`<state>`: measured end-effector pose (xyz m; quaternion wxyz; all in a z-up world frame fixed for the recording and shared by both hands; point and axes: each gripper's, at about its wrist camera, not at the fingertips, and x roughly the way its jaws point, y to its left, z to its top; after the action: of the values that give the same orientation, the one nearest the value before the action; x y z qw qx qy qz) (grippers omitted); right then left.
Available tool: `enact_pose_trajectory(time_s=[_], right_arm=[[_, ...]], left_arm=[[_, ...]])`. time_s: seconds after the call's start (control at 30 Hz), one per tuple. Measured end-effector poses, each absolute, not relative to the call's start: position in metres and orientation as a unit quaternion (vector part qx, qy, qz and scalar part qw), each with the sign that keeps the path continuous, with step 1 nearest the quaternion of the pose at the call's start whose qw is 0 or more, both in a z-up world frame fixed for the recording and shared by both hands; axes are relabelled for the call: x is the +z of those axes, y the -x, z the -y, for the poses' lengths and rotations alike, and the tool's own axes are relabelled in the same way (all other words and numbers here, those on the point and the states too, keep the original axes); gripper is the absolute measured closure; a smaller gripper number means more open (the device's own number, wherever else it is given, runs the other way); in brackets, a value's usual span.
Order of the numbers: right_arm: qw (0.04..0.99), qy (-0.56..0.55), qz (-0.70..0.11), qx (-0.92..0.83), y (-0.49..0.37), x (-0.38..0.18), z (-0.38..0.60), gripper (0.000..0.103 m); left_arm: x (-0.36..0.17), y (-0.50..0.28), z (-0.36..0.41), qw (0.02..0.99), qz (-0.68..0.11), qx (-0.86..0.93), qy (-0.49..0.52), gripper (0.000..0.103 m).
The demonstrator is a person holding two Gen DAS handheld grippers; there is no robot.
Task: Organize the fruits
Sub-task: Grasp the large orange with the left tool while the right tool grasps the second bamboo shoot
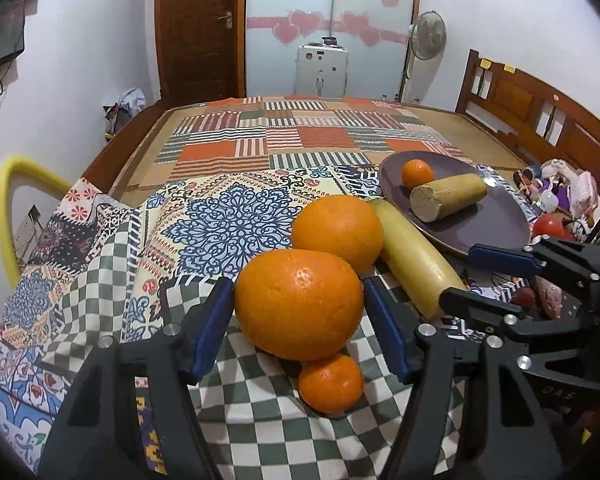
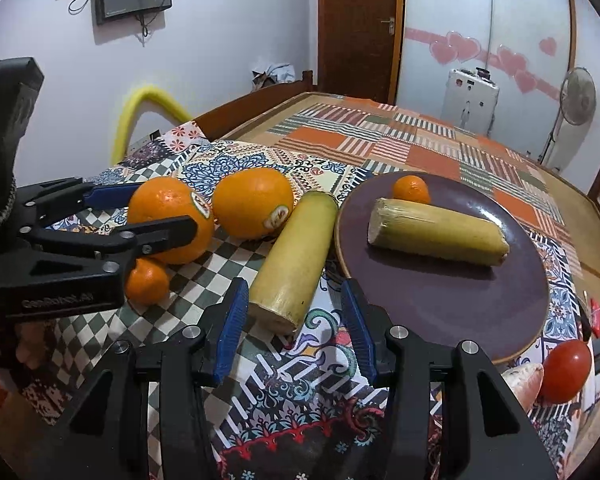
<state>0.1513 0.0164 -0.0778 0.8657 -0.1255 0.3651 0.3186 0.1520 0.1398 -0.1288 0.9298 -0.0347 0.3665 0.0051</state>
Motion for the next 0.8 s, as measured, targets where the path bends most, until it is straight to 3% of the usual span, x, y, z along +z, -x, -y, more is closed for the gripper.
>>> enact_pose_trajectory(time_s=[0.43, 0.5, 0.8], right_arm=[[0.858, 0.114, -0.381, 0.325, -0.161, -0.086, -0.033, 0.057], [0.858, 0.112, -0.384, 0.322, -0.164, -0.087, -0.035, 0.063], [0.853, 0.097, -0.396, 0.326, -0.150, -0.084, -0.007, 0.068]], left_arm=[[-0.107, -0.121, -0.138, 0.941, -0.335, -0.007, 0.037, 0.037], [-0.105, -0.120, -0.138, 0.943, -0.332, -0.007, 0.038, 0.037], [-0.095, -0.108, -0.139, 0.944, -0.327, -0.004, 0.042, 0.037]])
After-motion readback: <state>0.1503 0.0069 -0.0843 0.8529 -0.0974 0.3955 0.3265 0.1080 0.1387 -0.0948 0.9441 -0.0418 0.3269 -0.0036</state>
